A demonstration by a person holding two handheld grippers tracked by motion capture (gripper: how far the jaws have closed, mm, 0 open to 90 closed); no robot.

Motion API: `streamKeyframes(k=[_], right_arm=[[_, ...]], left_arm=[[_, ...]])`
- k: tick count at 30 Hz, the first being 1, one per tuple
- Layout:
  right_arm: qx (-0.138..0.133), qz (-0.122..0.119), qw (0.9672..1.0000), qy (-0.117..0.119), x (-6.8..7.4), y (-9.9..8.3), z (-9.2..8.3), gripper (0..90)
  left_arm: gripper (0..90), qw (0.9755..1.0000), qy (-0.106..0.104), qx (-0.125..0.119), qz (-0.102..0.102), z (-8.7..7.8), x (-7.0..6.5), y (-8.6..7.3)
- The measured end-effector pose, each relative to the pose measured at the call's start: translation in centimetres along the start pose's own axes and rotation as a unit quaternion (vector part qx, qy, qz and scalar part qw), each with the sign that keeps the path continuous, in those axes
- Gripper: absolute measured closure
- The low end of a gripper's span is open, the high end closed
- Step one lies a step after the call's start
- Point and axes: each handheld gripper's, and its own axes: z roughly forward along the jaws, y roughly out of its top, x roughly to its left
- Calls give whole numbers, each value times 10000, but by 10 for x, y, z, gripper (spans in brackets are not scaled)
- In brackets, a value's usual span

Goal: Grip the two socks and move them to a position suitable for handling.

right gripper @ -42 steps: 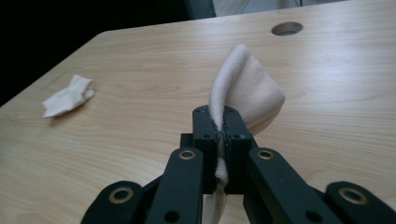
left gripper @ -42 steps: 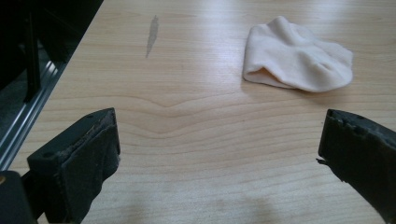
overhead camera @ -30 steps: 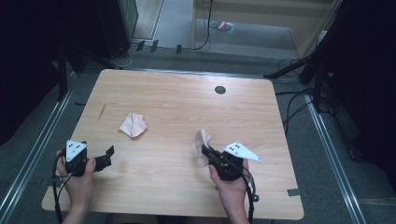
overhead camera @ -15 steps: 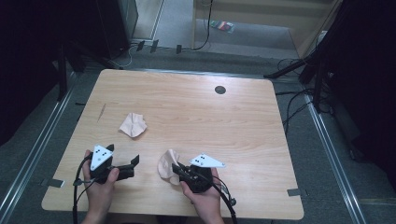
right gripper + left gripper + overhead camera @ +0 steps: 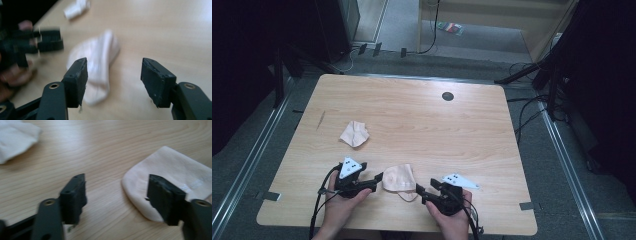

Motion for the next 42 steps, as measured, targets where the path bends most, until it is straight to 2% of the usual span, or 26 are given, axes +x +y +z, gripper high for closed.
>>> streamKeyframes(k=[3,6,7,8,9,13,14,17,18,21,22,23,24,25,27,28,29,30,31,34,35,37,38,39,40,42], right_arm=[[354,-87,9993,10,6,-8,15,419],[443,-108,9990,-41,8,-12,21,475],[419,-142,9990,-71,10,-14,23,576],[419,-142,9990,-71,10,-14,23,576],[394,-250,9987,-180,11,-14,24,706],[218,-471,9982,-304,12,-14,22,886],[218,-471,9982,-304,12,-14,22,886],[-64,-1129,9917,-619,20,-9,17,893],[-64,-1129,9917,-619,20,-9,17,893],[-354,-2178,9703,-993,40,-7,17,889],[-354,-2178,9703,-993,40,-7,17,889],[-376,-2751,9552,-1028,53,-10,22,881],[-376,-2751,9552,-1028,53,-10,22,881],[-338,-3268,9399,-926,65,-17,26,835],[-276,-3514,9330,-724,73,-23,29,765],[-276,-3514,9330,-724,73,-23,29,765],[-145,-3434,9387,-256,76,-25,30,680],[-145,-3434,9387,-256,76,-25,30,680],[-45,-3293,9441,140,75,-25,31,597],[67,-3130,9490,375,70,-22,31,495],[53,-2860,9569,503,62,-18,27,496],[37,-2532,9659,533,51,-14,25,492],[37,-2532,9659,533,51,-14,25,492],[113,-2343,9708,494,43,-12,25,474],[299,-2229,9741,225,35,-13,28,453],[340,-2179,9752,184,34,-13,29,449]], left_arm=[[470,9995,-275,153,85,8,-6,2],[529,9990,-318,279,140,13,-8,1],[604,9982,-400,400,173,16,-9,0],[654,9982,-400,400,173,16,-9,0],[715,9968,-534,525,274,19,-10,-1],[886,9954,-642,510,499,17,-15,-1],[890,9954,-642,510,499,17,-15,-1],[894,9938,-771,516,621,17,-18,-3],[895,9938,-771,516,621,17,-18,-3],[895,9942,-761,489,574,16,-19,-3],[895,9942,-761,489,574,16,-19,-3],[895,9952,-747,453,445,16,-15,-3],[895,9952,-747,453,445,16,-15,-3],[895,9956,-798,431,253,15,-11,-3],[895,9955,-828,443,109,14,-7,-3],[894,9955,-828,443,109,14,-7,-3],[894,9953,-842,473,63,14,-4,-2],[895,9953,-842,473,63,14,-4,-2],[894,9955,-812,494,24,14,-4,-3],[894,9959,-745,510,51,15,-5,-3],[893,9962,-671,545,126,14,-6,-3],[893,9965,-597,552,212,14,-7,-3],[893,9967,-563,546,232,13,-7,-3],[893,9967,-557,547,209,13,-6,-3],[892,9969,-549,542,177,13,-6,-3],[892,9969,-557,535,167,13,-6,-3]])
